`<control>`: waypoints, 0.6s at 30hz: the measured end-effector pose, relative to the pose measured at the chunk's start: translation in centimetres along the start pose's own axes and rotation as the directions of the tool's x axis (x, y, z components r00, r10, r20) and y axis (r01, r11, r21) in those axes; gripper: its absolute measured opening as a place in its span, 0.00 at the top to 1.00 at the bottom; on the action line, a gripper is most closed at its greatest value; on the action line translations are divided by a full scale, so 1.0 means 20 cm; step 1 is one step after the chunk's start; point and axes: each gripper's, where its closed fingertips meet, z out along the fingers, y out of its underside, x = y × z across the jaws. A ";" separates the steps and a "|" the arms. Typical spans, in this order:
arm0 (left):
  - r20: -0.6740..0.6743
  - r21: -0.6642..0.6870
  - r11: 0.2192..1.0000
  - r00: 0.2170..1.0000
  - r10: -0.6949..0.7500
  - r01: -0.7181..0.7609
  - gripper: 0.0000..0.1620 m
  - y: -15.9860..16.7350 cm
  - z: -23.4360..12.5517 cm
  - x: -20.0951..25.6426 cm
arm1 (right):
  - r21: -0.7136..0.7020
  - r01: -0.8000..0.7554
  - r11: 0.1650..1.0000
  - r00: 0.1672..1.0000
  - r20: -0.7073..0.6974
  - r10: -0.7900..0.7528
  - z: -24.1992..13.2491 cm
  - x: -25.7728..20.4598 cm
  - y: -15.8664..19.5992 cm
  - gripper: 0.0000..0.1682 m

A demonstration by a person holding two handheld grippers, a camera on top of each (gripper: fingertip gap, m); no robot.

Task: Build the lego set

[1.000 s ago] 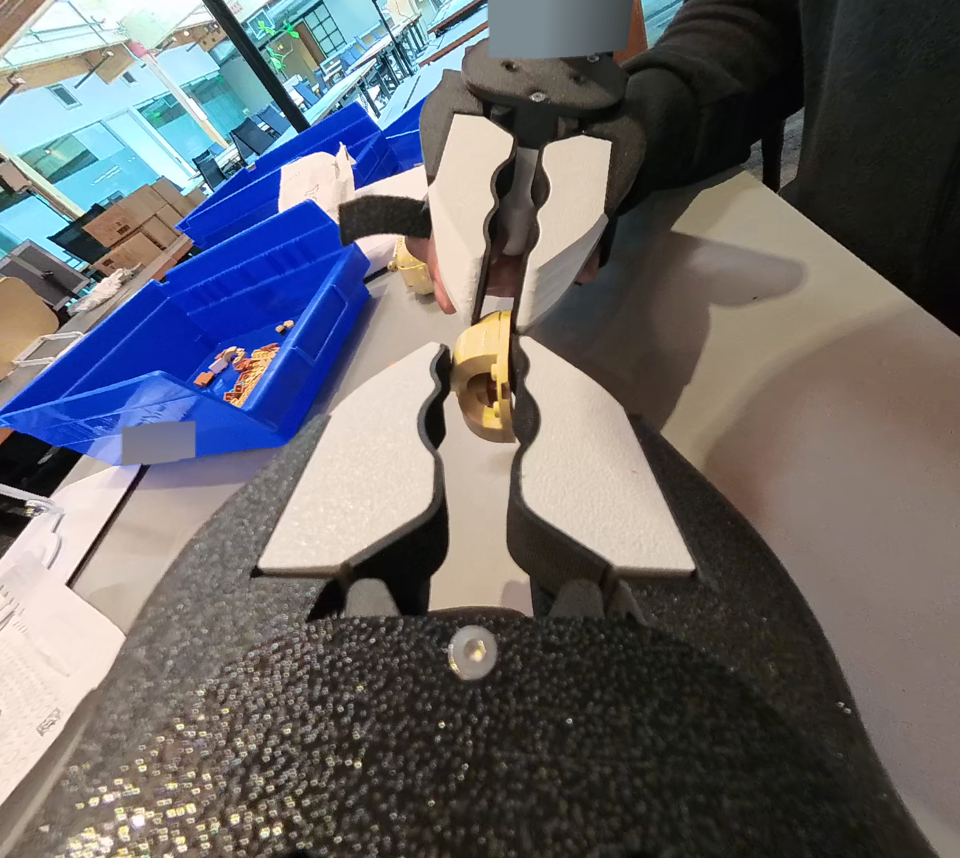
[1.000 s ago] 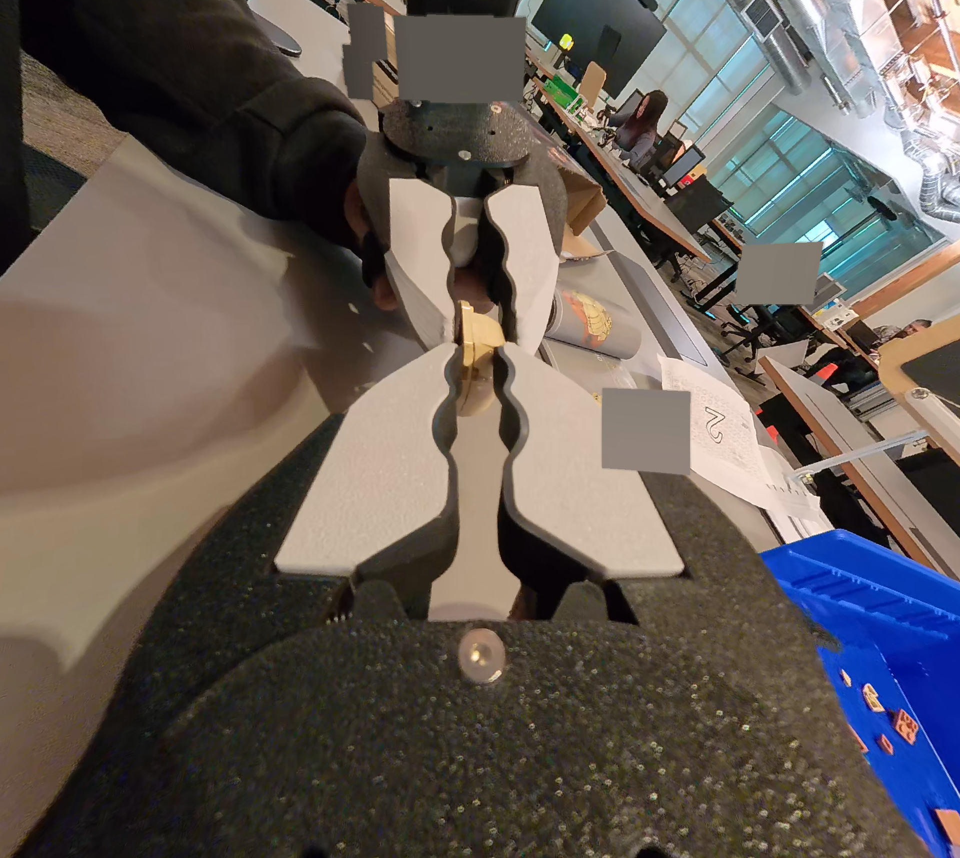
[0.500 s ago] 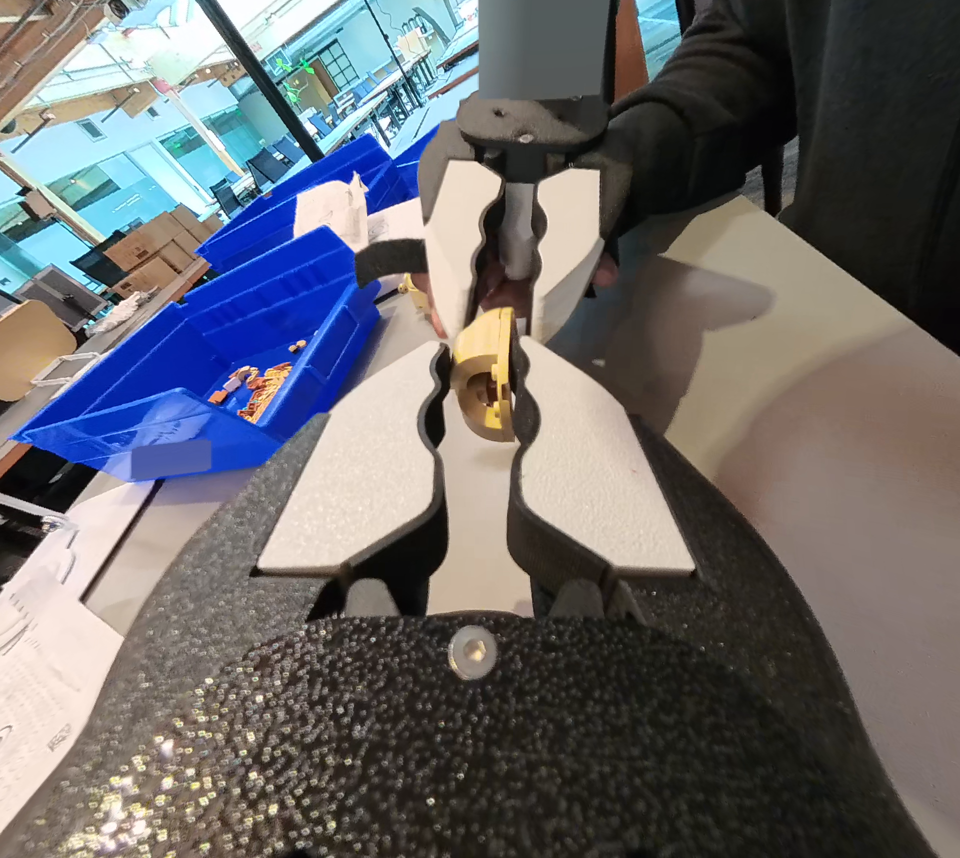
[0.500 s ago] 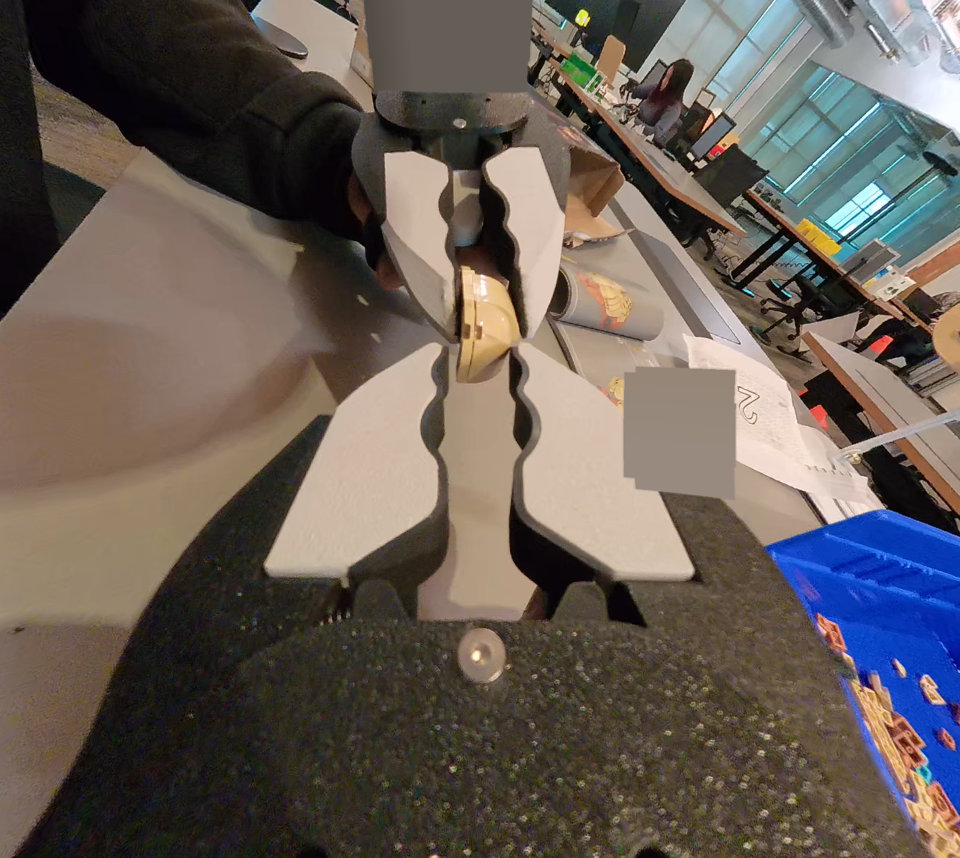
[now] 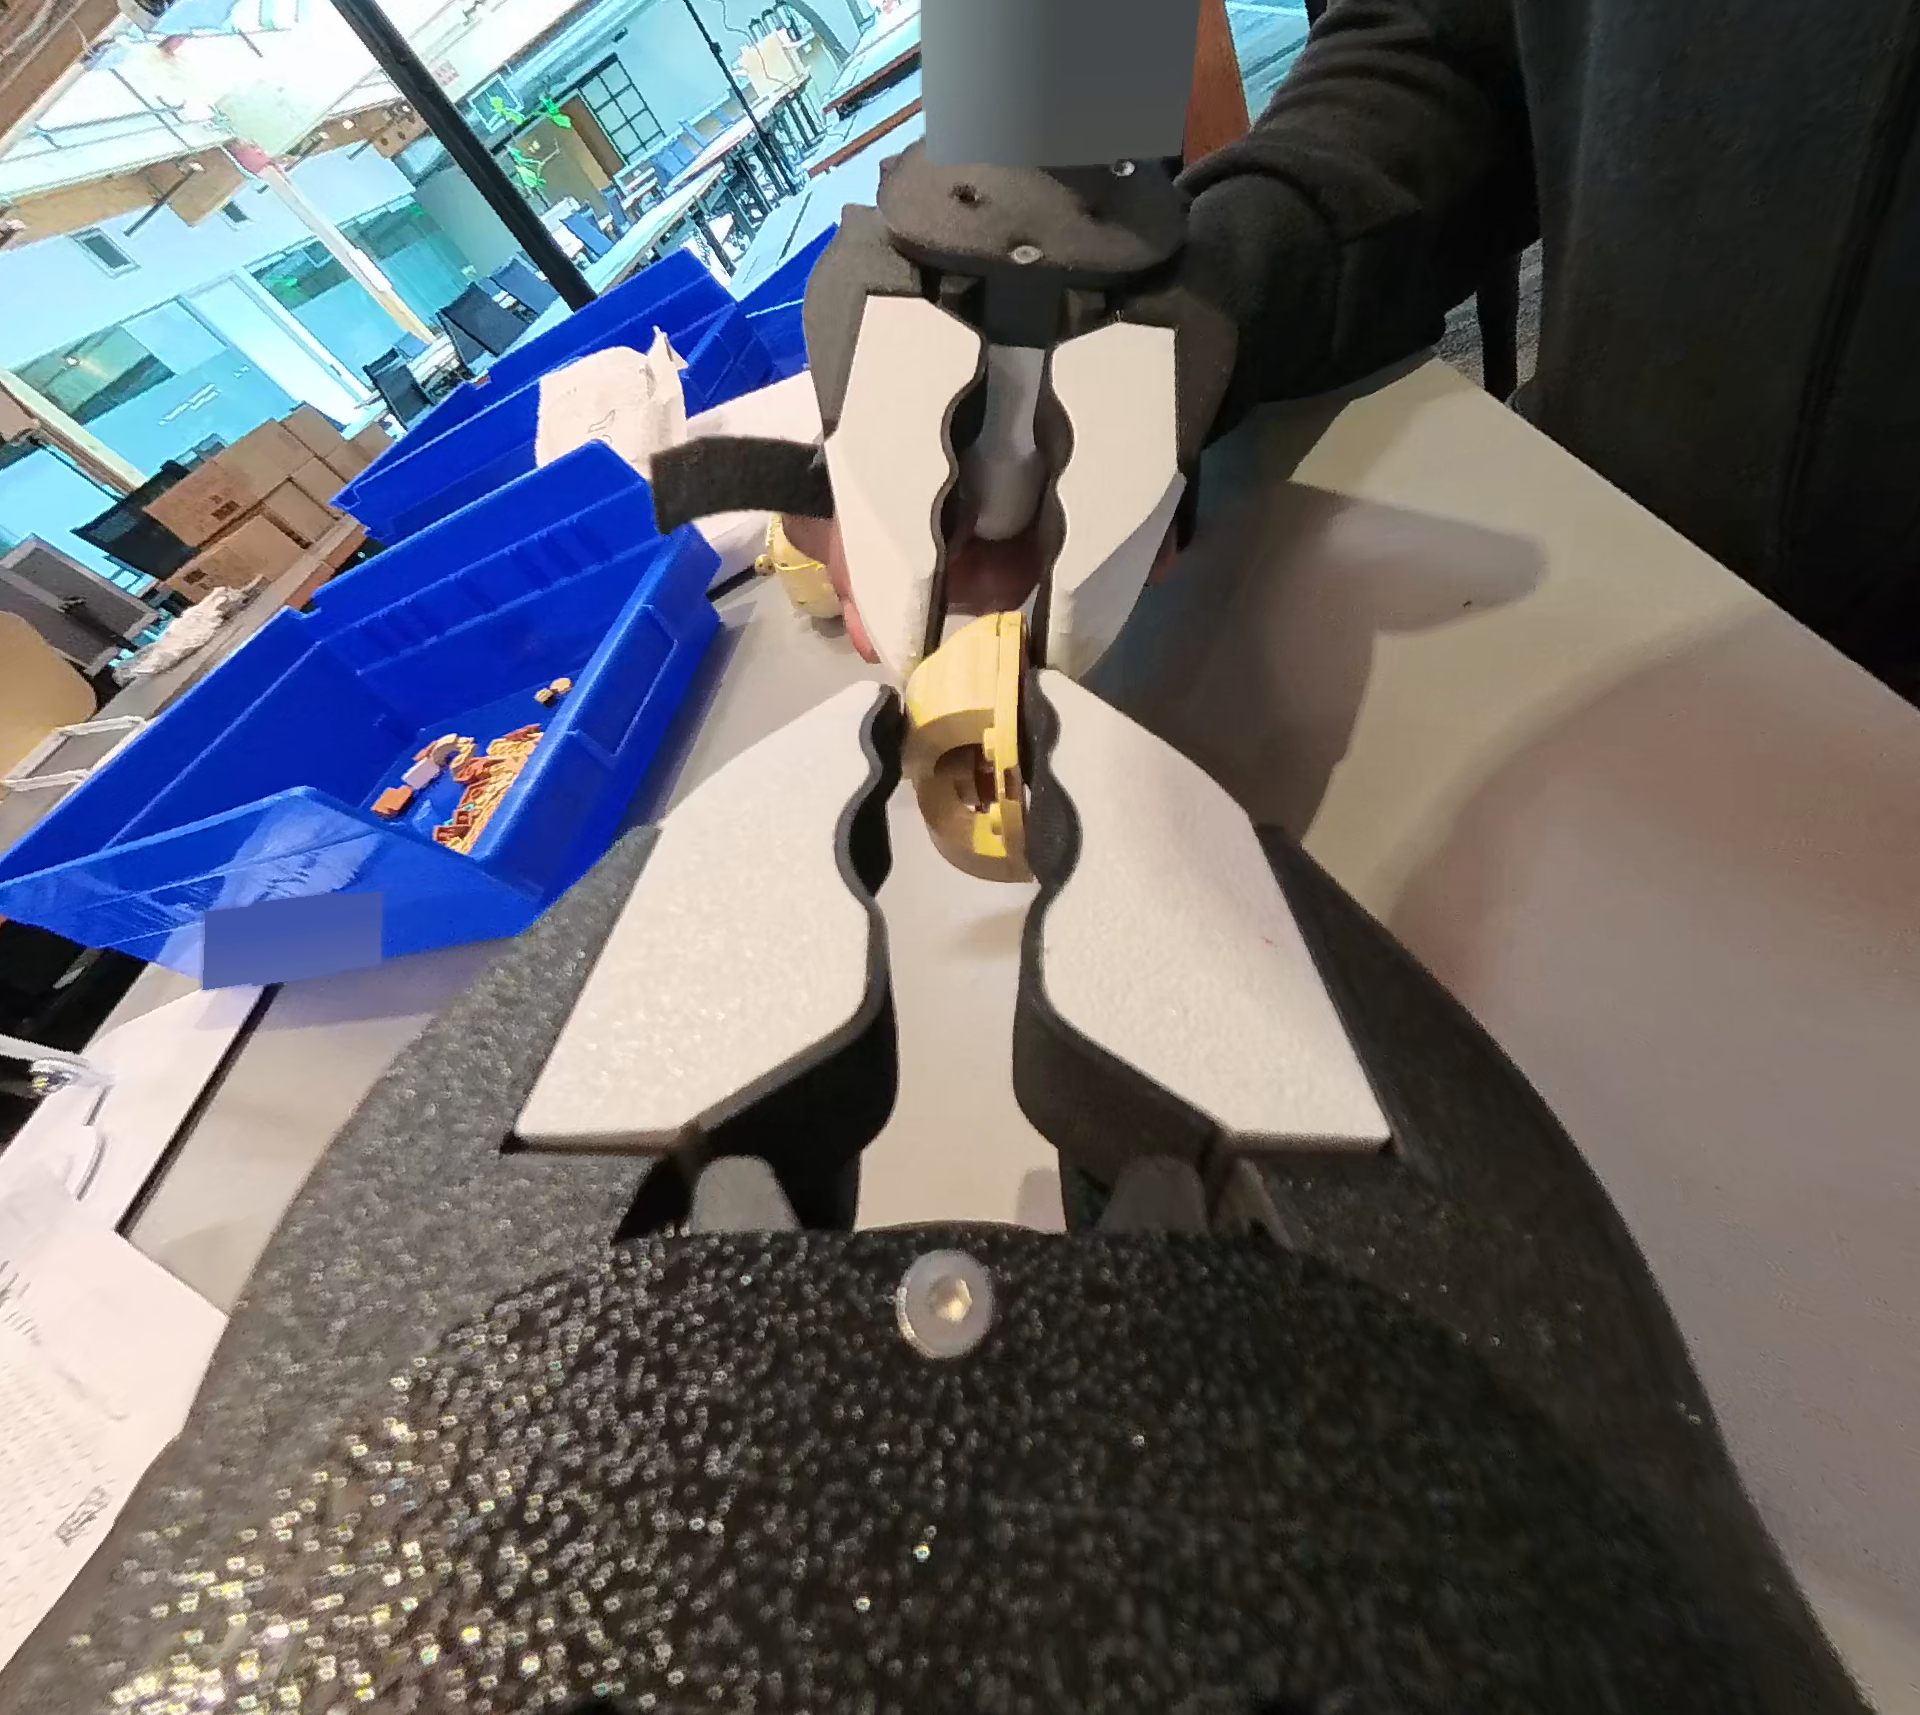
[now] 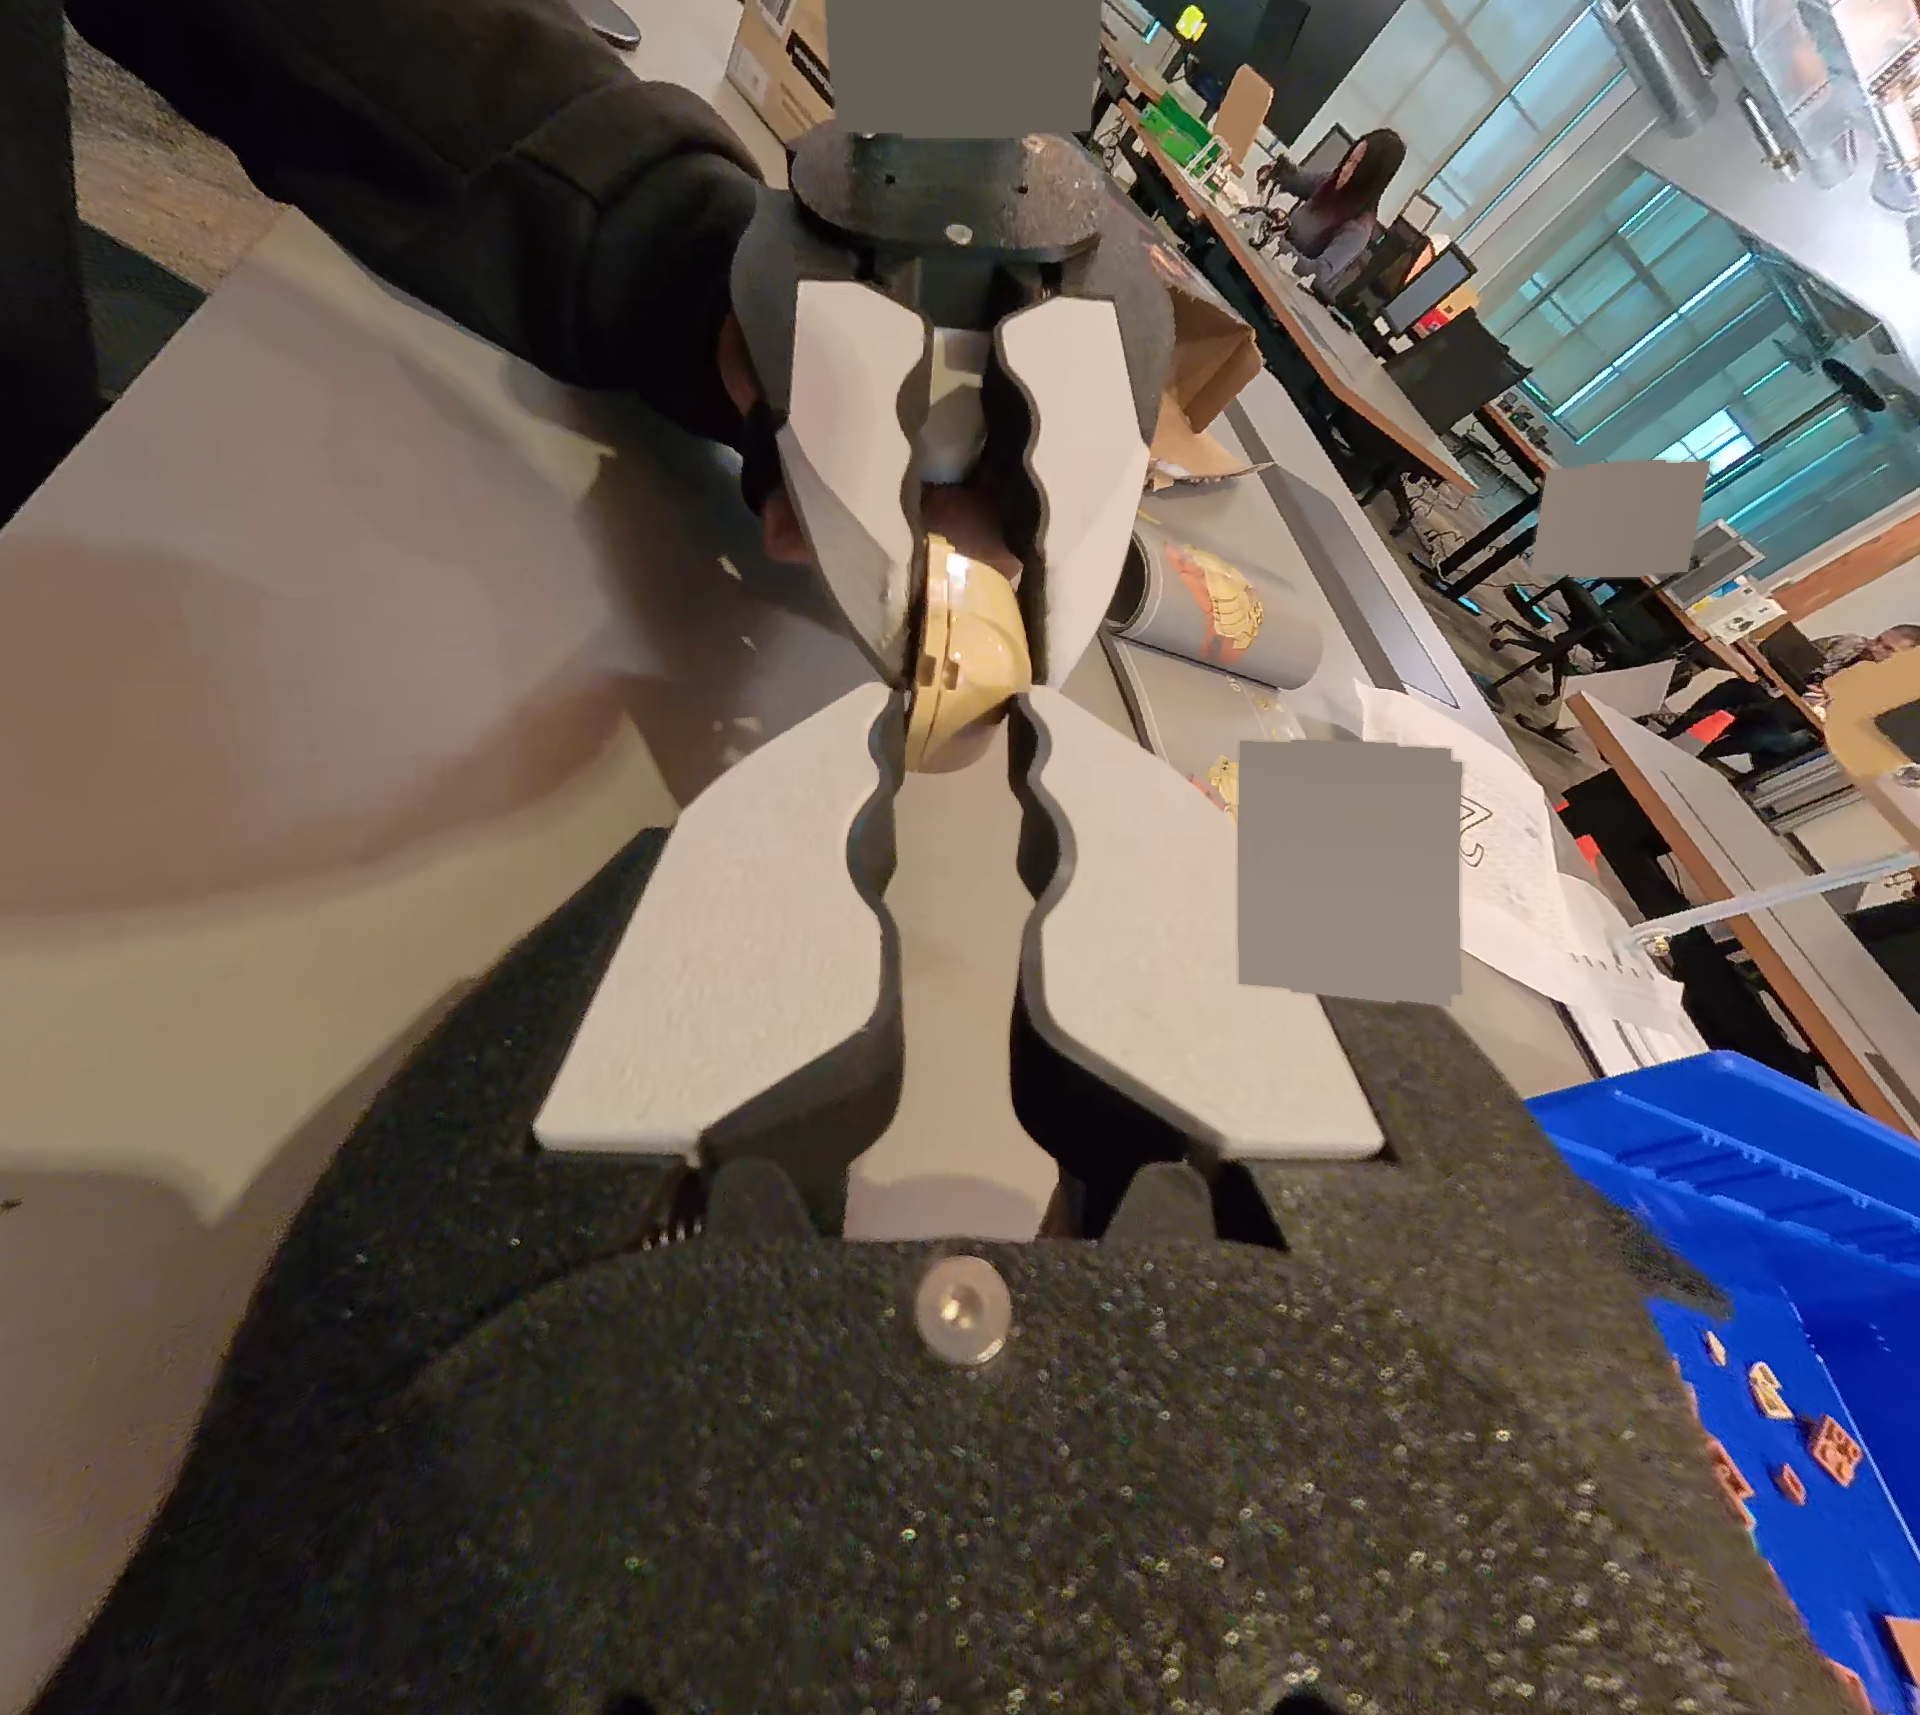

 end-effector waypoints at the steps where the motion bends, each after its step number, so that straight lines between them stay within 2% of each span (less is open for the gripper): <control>1: -0.001 0.000 1.000 1.000 0.001 -0.001 0.87 0.00 0.00 0.00 | -0.002 0.004 1.000 1.000 -0.001 -0.004 0.00 0.00 0.00 0.89; 18: -0.016 -0.004 1.000 1.000 0.003 -0.003 0.87 0.00 0.00 0.02 | -0.036 0.050 0.998 0.999 0.004 -0.050 0.00 -0.02 0.00 0.89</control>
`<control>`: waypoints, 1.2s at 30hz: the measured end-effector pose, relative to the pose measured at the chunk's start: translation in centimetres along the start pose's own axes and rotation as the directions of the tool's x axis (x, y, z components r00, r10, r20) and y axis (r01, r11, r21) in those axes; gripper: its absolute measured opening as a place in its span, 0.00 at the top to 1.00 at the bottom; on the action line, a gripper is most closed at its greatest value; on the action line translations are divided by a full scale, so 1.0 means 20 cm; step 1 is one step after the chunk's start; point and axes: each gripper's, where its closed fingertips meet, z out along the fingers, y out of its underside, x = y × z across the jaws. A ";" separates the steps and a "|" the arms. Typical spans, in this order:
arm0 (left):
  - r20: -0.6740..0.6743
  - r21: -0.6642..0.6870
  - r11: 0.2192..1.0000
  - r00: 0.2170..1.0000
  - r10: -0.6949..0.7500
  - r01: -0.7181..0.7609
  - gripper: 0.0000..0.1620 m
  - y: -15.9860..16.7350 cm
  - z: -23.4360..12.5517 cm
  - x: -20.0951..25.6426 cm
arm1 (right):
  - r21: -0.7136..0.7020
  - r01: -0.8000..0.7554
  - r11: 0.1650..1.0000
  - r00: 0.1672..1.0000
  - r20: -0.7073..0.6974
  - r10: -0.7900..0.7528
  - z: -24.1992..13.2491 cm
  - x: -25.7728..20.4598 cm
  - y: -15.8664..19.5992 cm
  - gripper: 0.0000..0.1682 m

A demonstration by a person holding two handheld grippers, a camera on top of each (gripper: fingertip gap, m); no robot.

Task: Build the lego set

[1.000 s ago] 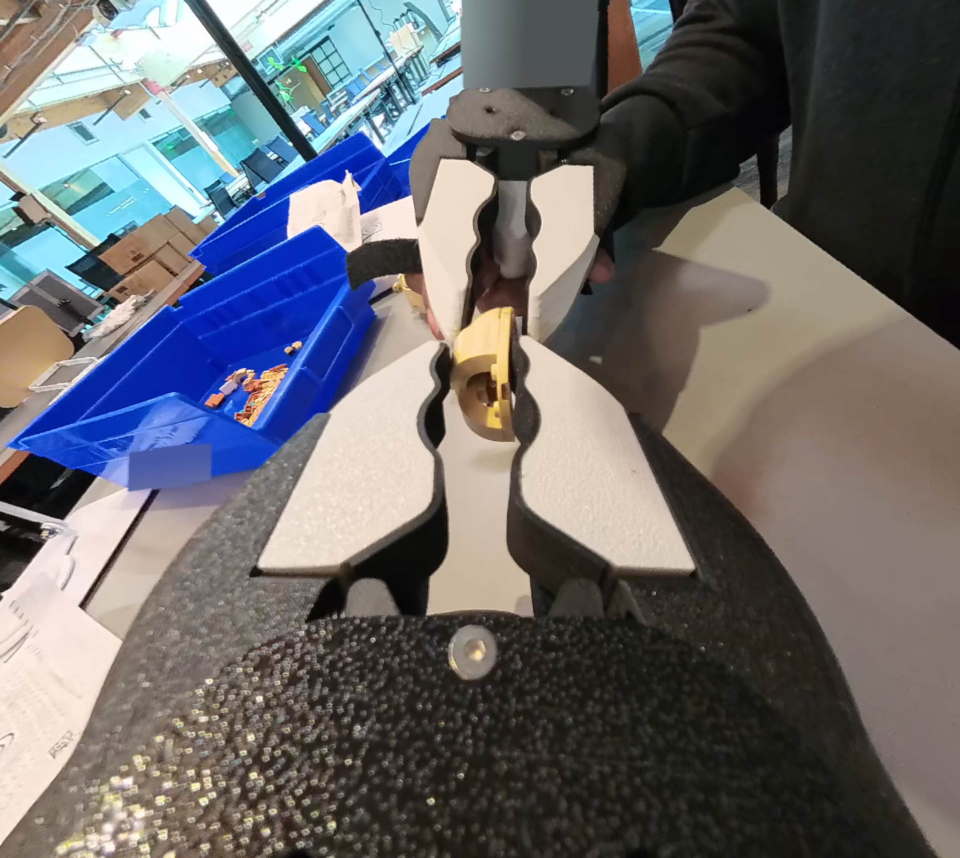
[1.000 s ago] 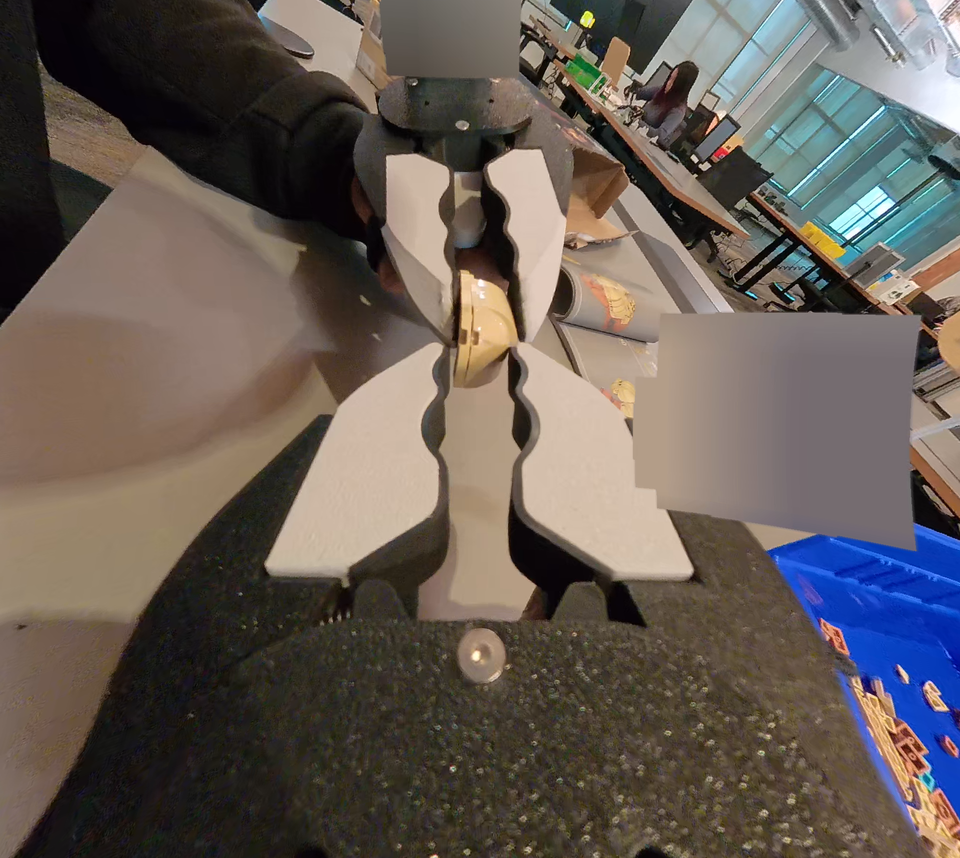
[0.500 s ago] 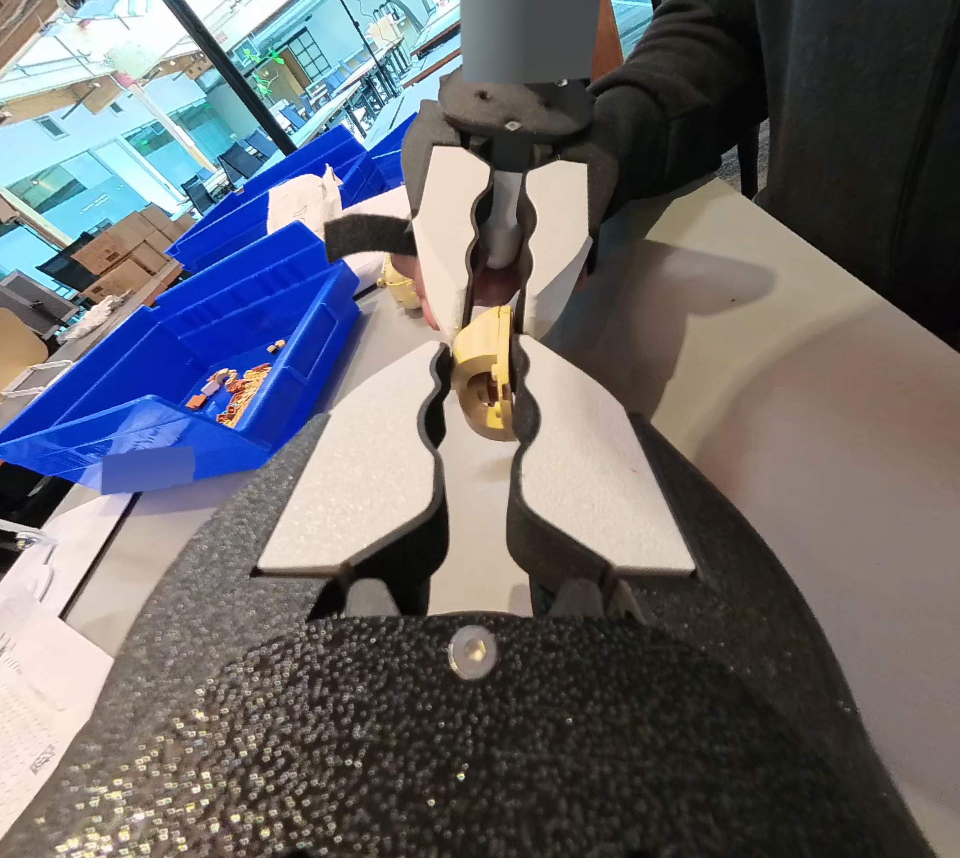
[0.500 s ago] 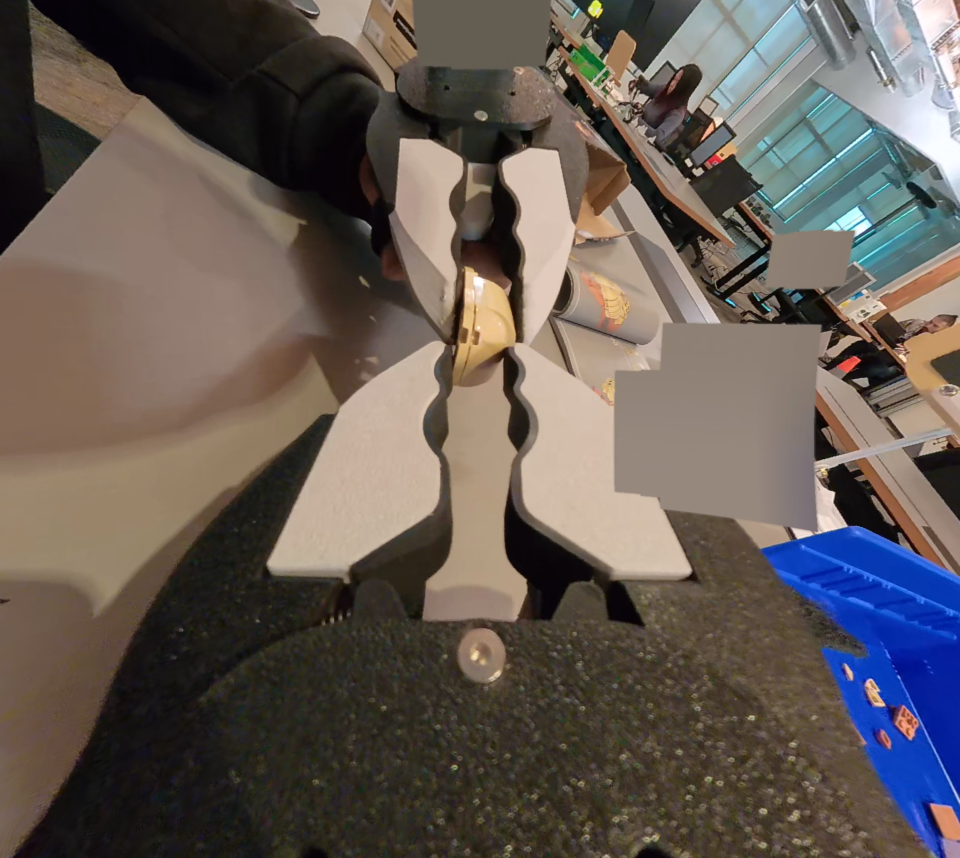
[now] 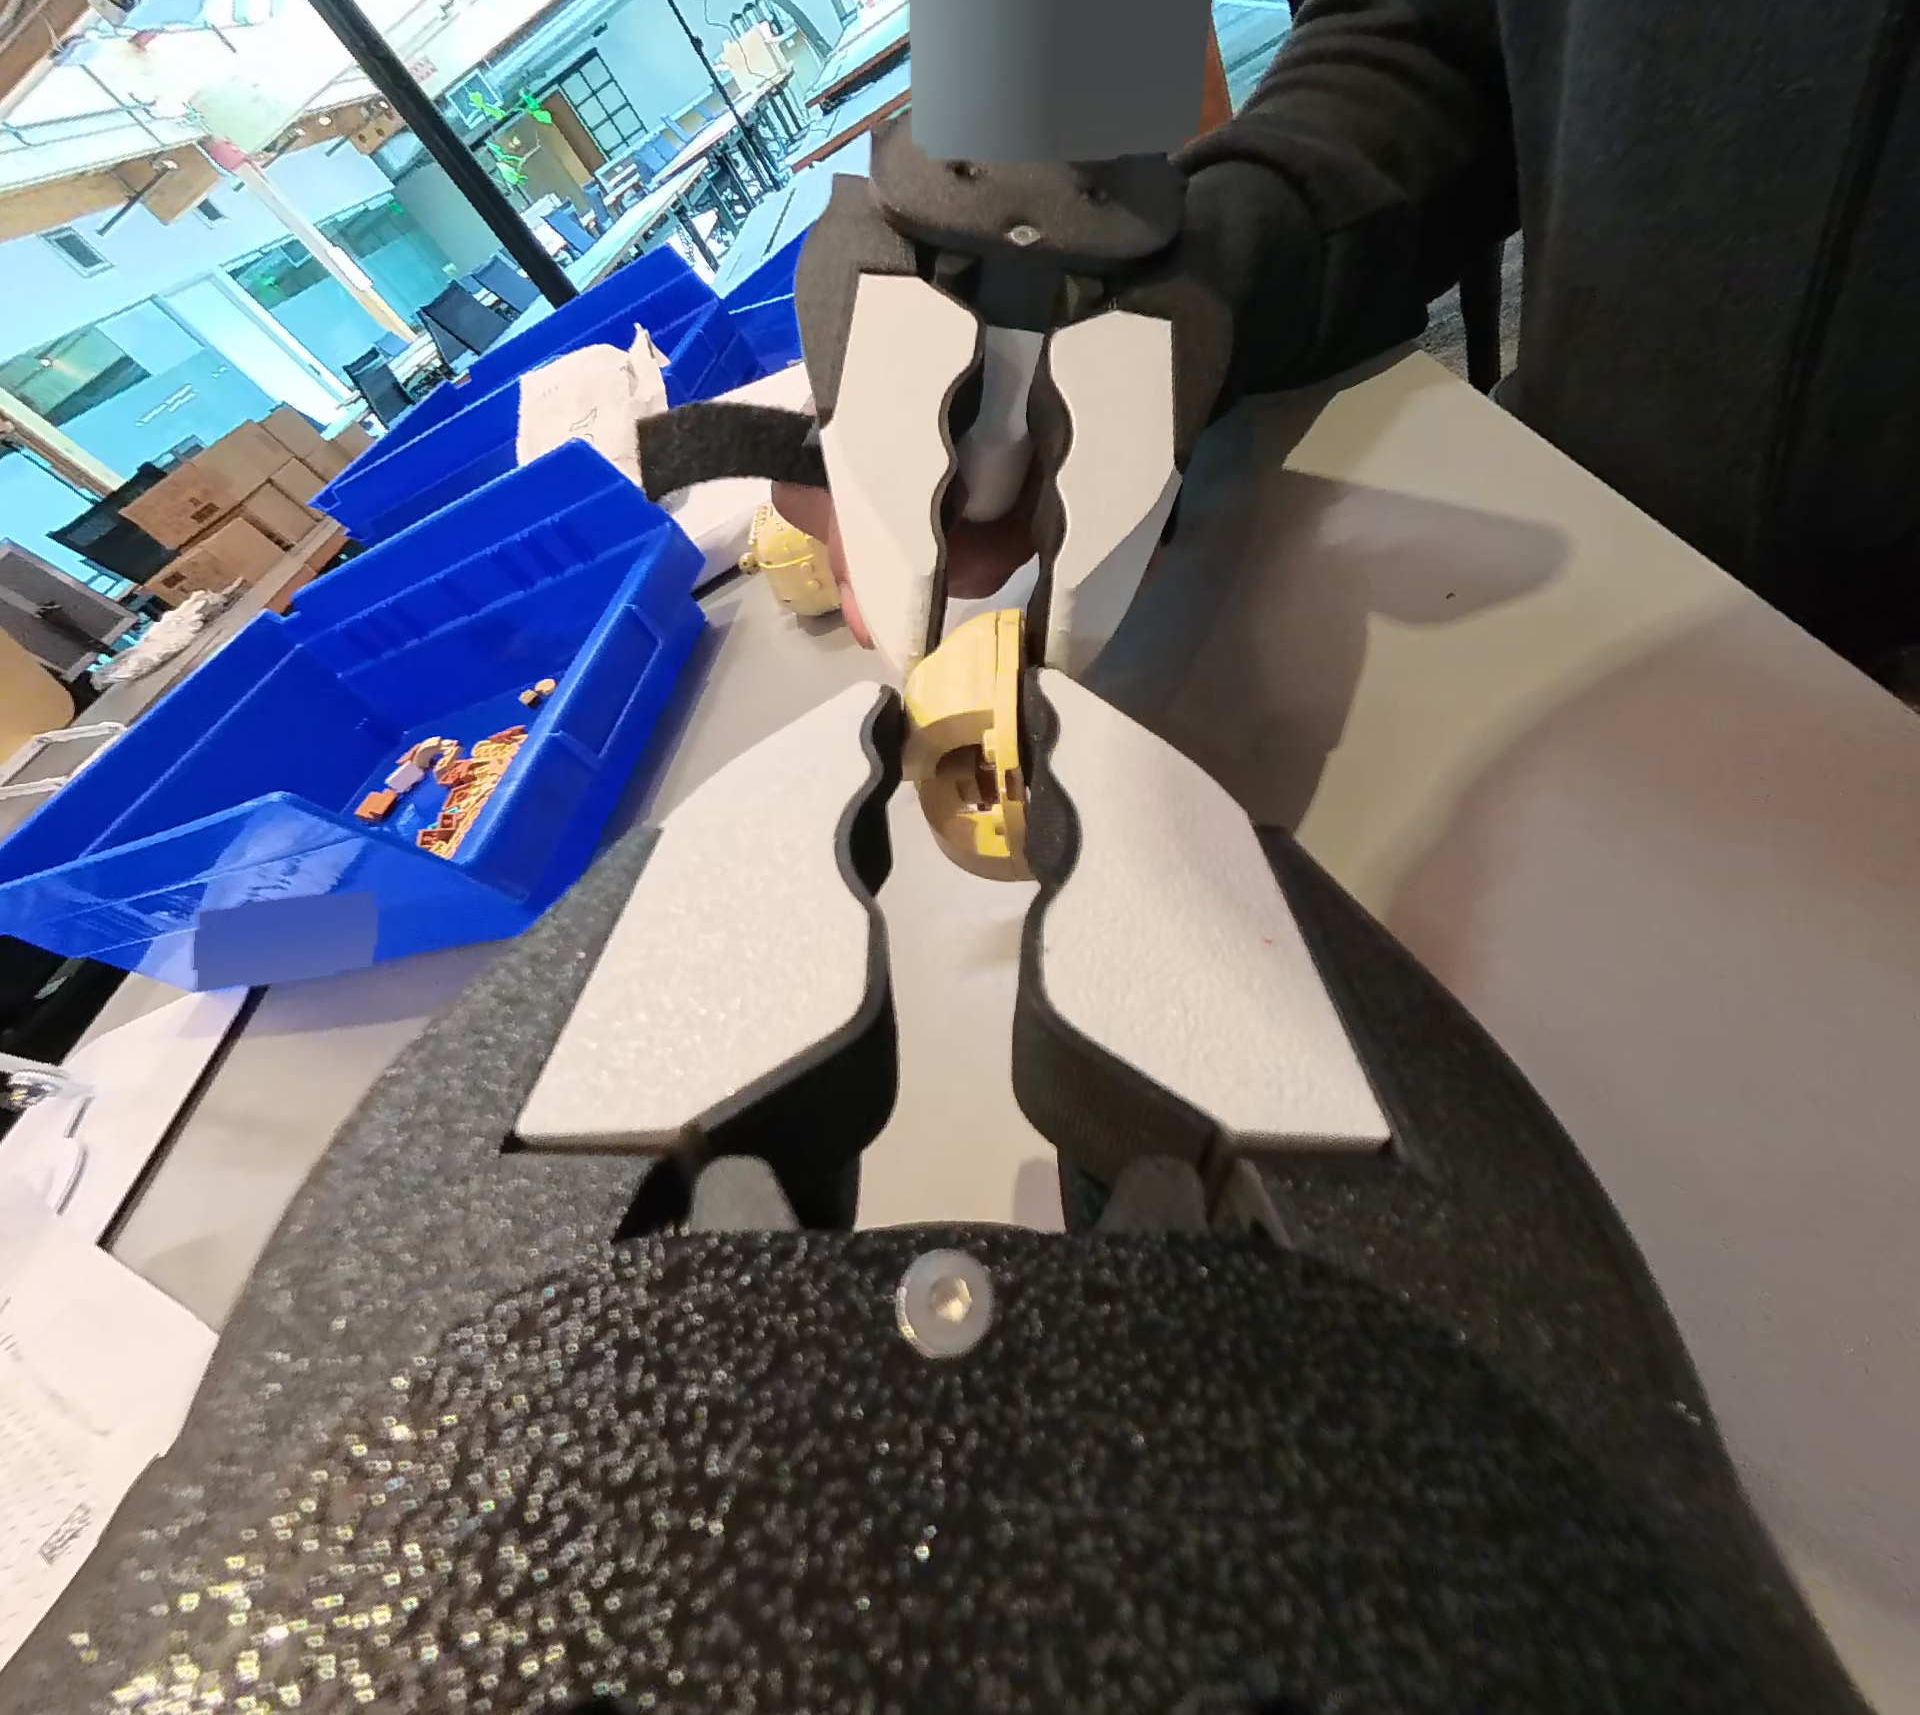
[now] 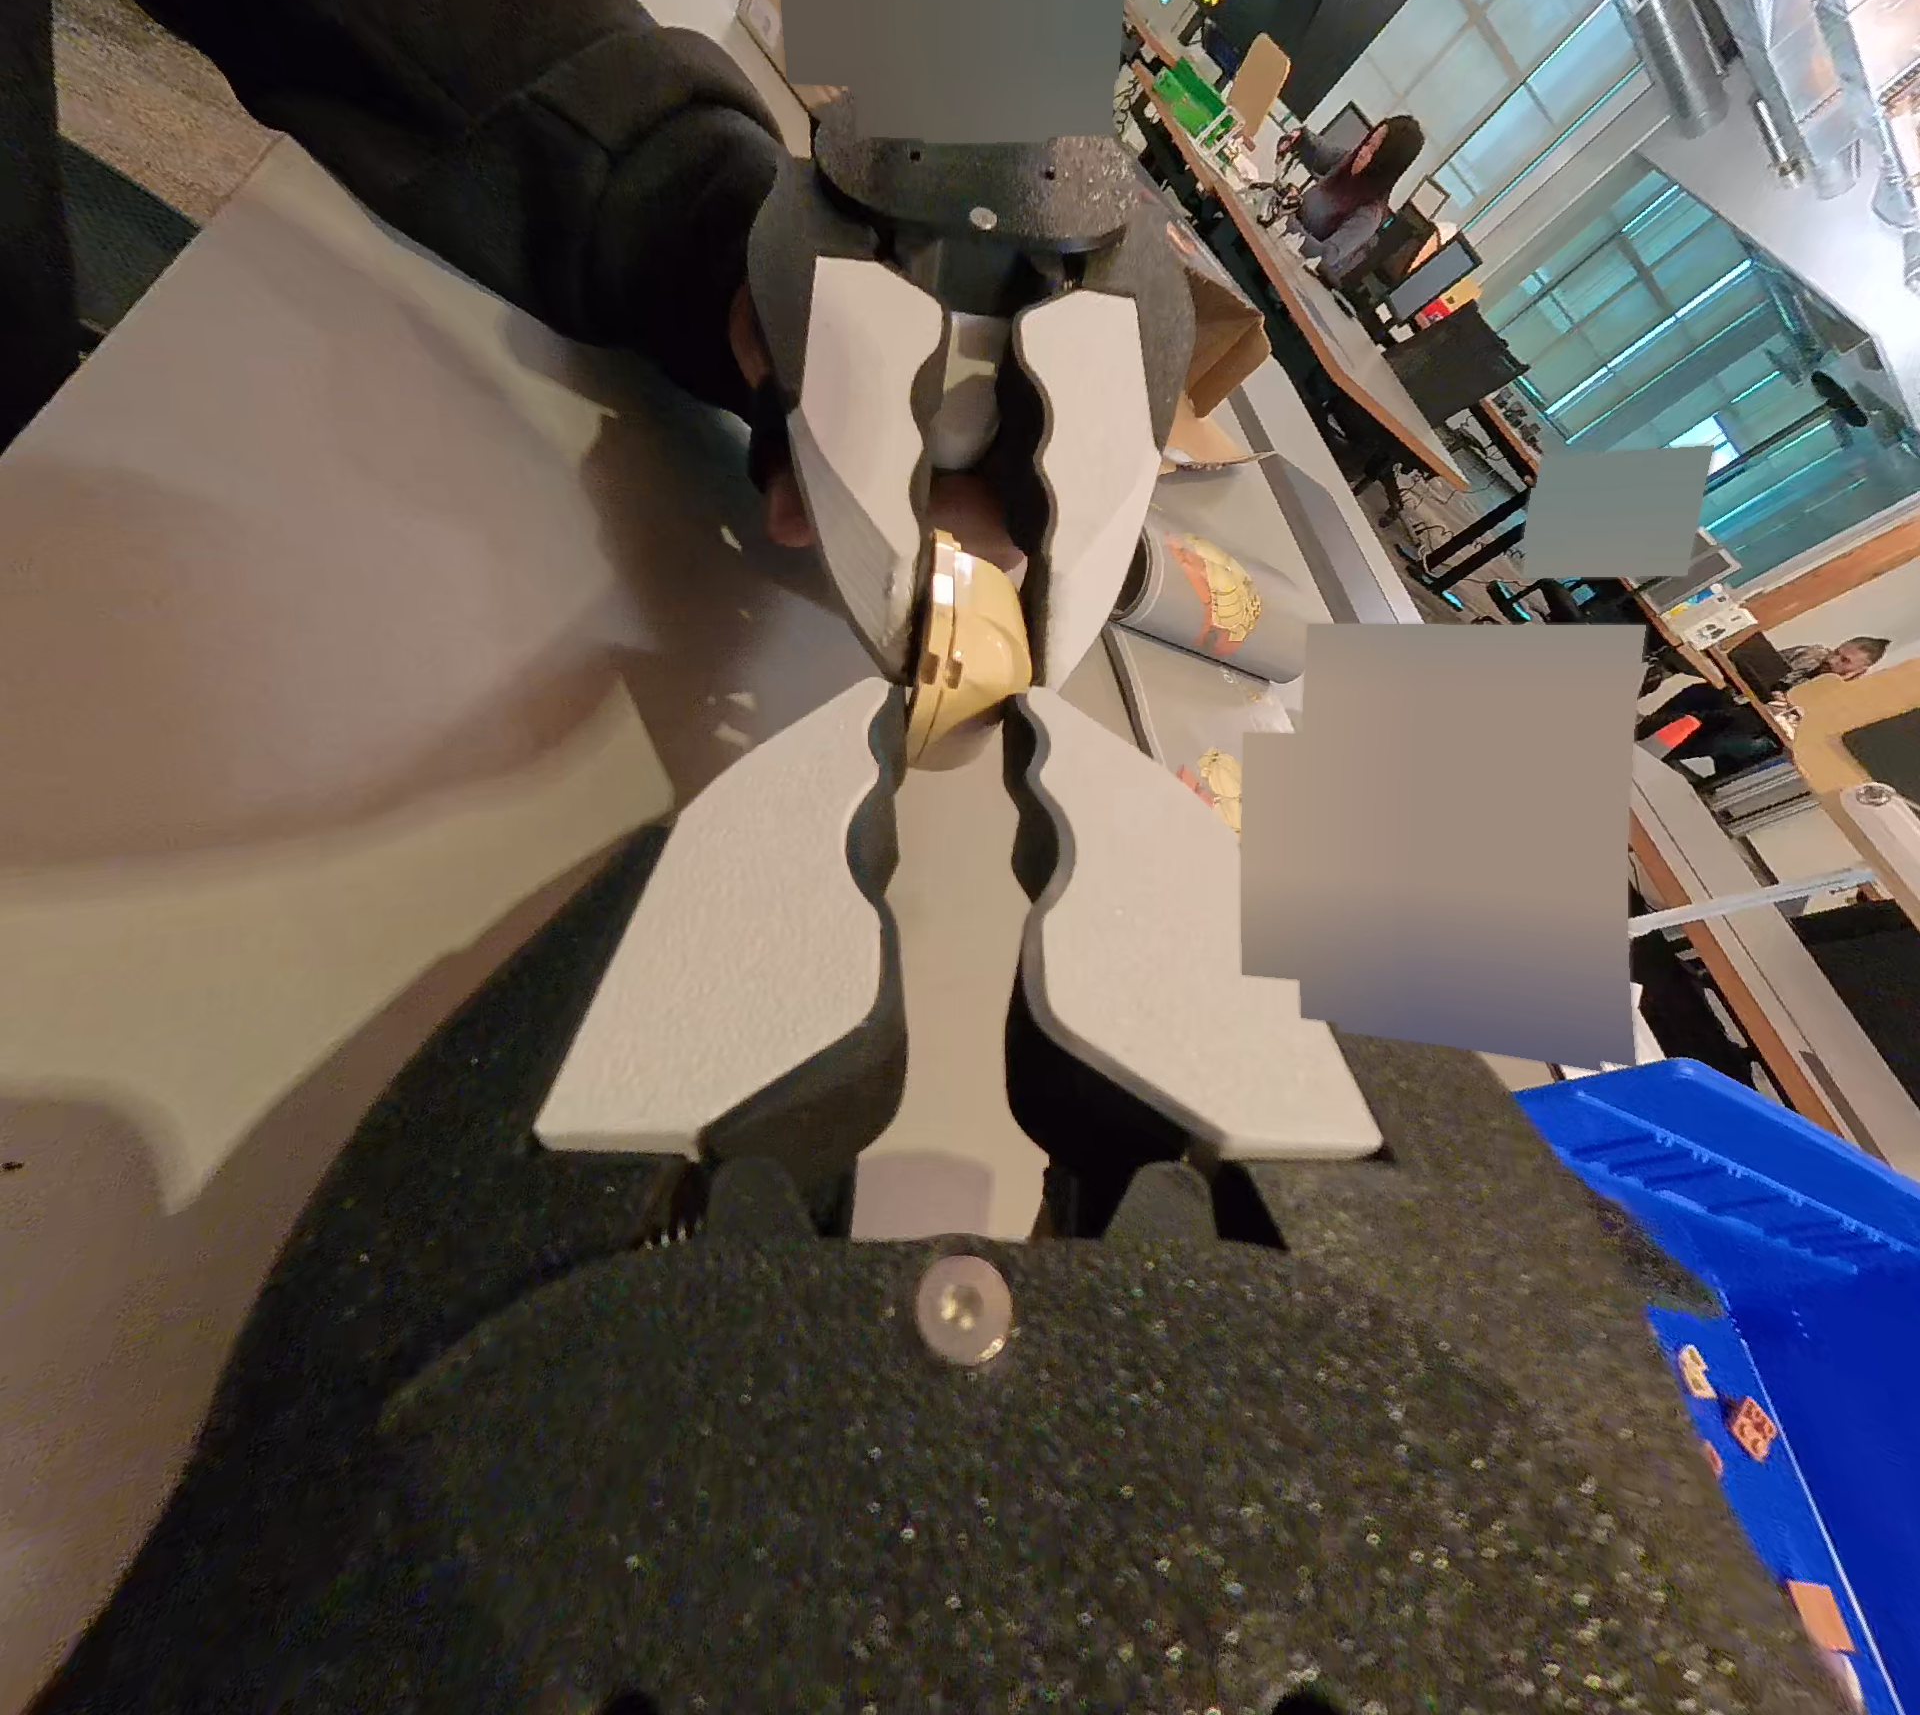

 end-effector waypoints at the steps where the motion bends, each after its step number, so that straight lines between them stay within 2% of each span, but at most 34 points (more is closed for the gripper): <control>1: -0.001 -0.001 1.000 1.000 0.001 -0.001 0.87 0.00 0.00 0.00 | 0.000 -0.002 1.000 1.000 0.003 0.002 0.00 0.00 0.00 0.89; 14: 0.045 -0.010 1.000 0.999 0.003 -0.003 0.87 0.01 -0.02 -0.05 | 0.068 -0.063 0.996 0.998 -0.020 0.064 -0.01 0.04 -0.03 0.85; 16: 0.042 -0.028 0.999 0.999 0.017 -0.016 0.87 0.02 -0.01 -0.04 | 0.059 -0.073 0.996 0.997 -0.013 0.074 -0.01 0.03 -0.03 0.85; 18: 0.032 -0.035 0.999 0.999 0.024 -0.023 0.87 0.02 0.00 -0.03 | 0.057 -0.076 0.995 0.997 -0.008 0.077 0.00 0.03 -0.03 0.90; 36: 0.000 -0.064 0.997 1.000 0.029 -0.029 0.87 0.05 0.01 0.01 | 0.000 0.003 1.000 1.000 0.004 -0.003 0.00 -0.01 -0.01 0.92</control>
